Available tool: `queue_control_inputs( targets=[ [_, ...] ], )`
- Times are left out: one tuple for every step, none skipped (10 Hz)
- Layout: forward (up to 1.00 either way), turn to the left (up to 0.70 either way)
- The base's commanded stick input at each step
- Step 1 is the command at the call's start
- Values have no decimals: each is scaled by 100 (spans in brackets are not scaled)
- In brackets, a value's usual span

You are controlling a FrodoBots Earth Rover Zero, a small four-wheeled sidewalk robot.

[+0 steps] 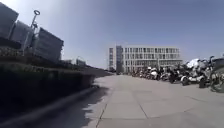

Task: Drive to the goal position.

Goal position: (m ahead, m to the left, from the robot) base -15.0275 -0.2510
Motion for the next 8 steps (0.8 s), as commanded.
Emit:
queue_control_inputs(
  targets=[
    [70,0],
    [70,-11],
    [70,-27],
    [70,-35],
    [70,-35],
    [52,-26],
    [0,0],
    [0,0]
  ],
)
